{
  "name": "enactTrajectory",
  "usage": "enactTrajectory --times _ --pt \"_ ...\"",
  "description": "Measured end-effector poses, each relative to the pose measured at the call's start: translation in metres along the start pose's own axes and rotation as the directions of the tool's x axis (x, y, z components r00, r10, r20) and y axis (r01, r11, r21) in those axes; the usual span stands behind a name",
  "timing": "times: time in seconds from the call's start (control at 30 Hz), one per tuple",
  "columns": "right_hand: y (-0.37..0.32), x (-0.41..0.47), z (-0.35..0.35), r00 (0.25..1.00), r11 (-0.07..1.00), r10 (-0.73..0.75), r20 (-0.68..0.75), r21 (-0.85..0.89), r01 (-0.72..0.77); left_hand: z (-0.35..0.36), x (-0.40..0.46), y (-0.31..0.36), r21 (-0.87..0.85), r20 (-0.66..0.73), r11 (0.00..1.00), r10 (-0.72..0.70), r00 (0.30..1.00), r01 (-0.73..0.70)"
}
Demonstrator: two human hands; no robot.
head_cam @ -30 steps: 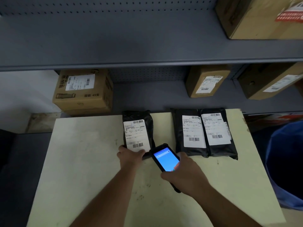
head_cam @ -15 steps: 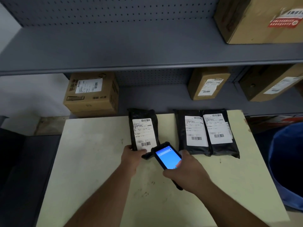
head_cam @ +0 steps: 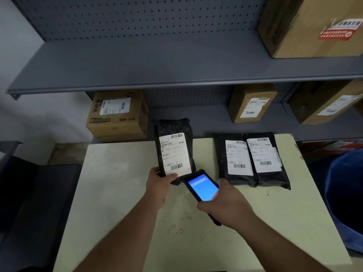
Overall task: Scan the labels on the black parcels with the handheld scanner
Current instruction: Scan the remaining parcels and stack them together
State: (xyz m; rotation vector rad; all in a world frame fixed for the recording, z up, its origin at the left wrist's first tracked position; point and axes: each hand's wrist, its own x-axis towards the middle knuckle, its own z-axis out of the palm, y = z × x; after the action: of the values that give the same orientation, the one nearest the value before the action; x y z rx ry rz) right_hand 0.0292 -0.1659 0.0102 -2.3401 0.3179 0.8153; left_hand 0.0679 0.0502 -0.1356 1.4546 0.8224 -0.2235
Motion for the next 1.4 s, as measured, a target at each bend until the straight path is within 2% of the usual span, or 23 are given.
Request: enactTrajectory --times 0.67,1.4 --pt "-0.026 -0.015 0.018 0.998 0.998 -0.052 0.028 -0.038 0.053 -0.028 -0.009 0.023 -0.054 -0.050 0.997 0.056 0.997 -0.059" --pt "-0.031 -0.018 0.022 0.998 0.997 -0.058 0.016 -0.040 0.058 -0.034 -0.014 0.025 -0.098 -0.099 0.994 0.047 0.994 -0.057"
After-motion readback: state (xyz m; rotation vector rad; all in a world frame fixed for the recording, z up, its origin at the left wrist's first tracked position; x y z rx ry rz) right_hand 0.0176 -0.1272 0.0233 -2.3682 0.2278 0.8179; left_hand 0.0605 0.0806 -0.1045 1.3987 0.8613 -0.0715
